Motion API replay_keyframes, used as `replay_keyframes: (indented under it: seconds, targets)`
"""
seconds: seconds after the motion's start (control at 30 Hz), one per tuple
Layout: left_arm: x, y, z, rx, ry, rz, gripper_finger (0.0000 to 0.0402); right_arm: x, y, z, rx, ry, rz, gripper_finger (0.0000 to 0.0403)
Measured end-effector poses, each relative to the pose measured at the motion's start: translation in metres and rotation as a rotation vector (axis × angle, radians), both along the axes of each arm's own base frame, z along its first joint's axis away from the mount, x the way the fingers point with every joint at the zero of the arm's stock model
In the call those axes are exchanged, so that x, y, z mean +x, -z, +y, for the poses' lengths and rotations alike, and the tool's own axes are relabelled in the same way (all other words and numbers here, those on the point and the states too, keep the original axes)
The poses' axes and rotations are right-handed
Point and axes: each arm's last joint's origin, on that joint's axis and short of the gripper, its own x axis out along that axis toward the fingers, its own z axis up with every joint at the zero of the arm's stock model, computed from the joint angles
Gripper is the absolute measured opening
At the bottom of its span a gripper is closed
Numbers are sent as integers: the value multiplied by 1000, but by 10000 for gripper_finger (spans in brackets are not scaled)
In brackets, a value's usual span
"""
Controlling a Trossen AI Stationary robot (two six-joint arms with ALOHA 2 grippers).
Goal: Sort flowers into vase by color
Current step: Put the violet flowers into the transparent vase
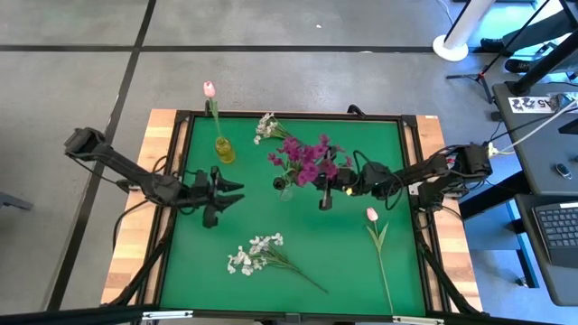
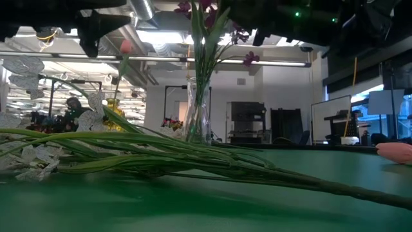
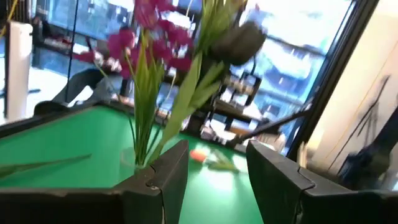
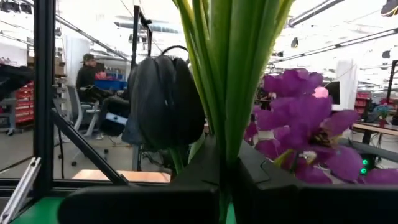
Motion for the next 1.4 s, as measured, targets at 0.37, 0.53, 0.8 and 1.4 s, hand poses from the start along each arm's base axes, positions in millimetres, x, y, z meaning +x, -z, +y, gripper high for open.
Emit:
replay_keyframes:
  seconds: [0.37,0.53,0.8,1.4]
  targets:
    - [-8,4,4,-40,2,-53,157,-2,-5,-1,-36,51,-55,10]
    - [-8,2,4,-50,2,-73,157,1,-9,-1,-56,59,-55,11]
    - [-8,2,4,-48,2,-69,157,6,-10,-2,-97,72,-8,13]
    - [-8,3,4,-46,1,-66,157,20,21,-7,-76,85,84,14]
